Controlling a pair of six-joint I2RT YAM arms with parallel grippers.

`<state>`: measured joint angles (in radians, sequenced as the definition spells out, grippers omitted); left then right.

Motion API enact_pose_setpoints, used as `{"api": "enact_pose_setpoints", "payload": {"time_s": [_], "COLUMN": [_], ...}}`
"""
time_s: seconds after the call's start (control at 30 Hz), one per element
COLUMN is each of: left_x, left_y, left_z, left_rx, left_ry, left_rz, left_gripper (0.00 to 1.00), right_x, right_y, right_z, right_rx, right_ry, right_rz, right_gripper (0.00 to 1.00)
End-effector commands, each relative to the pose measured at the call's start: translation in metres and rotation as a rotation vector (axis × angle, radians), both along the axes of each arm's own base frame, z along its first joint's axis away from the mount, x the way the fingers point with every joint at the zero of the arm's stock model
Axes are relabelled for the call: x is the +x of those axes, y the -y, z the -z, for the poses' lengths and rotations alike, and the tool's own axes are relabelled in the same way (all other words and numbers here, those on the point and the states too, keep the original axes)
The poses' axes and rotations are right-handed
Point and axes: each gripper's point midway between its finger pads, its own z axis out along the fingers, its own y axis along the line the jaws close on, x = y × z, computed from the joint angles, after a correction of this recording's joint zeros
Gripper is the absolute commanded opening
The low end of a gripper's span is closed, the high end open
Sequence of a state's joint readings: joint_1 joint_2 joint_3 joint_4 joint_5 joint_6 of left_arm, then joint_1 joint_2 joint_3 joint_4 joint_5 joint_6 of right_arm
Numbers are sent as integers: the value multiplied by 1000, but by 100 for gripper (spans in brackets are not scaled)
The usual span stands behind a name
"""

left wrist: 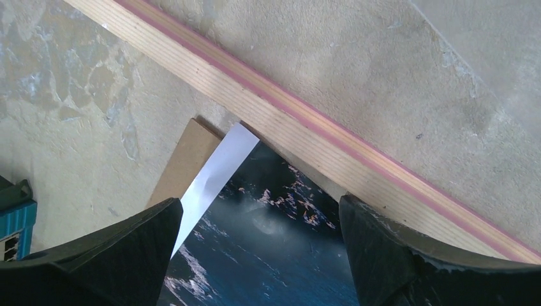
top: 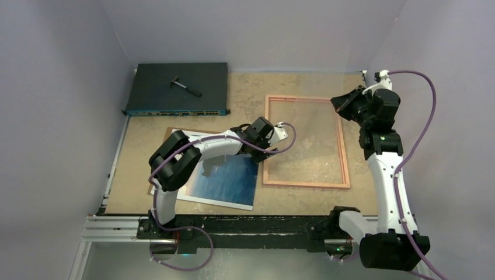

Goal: Put the photo into the frame

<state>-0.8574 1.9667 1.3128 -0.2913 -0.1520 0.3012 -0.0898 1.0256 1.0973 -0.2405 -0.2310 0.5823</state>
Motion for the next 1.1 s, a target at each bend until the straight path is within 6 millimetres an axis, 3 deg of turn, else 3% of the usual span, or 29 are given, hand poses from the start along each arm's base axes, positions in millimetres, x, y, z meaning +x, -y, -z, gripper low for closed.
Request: {"api": "enact_pose_setpoints", "payload": {"time_s": [0.0,0.3,0.5,0.6,0.73,0.77,0.87,0.97,1.07], "left_x": [4,19,12,13,30,38,45,40,36], "left_y": [-27,-91,-111,-112,-88,-76,-45,-11,14], "left_z": [14,11,11,-2,-55,-74,-105,-109,-88], "left_rx": [85,70,97,89,-47,-103,-247,-374,-417], "left_ry": [6,-51,-62,-46,-9,6,-33,-136,-209], "left_rz": [-31,-166,-161,-166,-210,-221,-229,-208,-213], "left_gripper": [91,88,88,88,90,91,91,90,90], "right_x": [4,10,8,7,8,8,8,7,4], "right_y": [-6,-18,-23,-24,-21,-20,-15,-12,-6], "right_z": [-17,-1,4,3,-5,-8,-20,-28,-28], "right_rx": [14,67,84,90,84,79,62,48,27], "right_ry": [73,62,56,57,70,75,92,102,95], "right_rz": [-38,-104,-127,-133,-116,-108,-83,-66,-34], "right_gripper": [0,0,0,0,0,0,0,0,0]}}
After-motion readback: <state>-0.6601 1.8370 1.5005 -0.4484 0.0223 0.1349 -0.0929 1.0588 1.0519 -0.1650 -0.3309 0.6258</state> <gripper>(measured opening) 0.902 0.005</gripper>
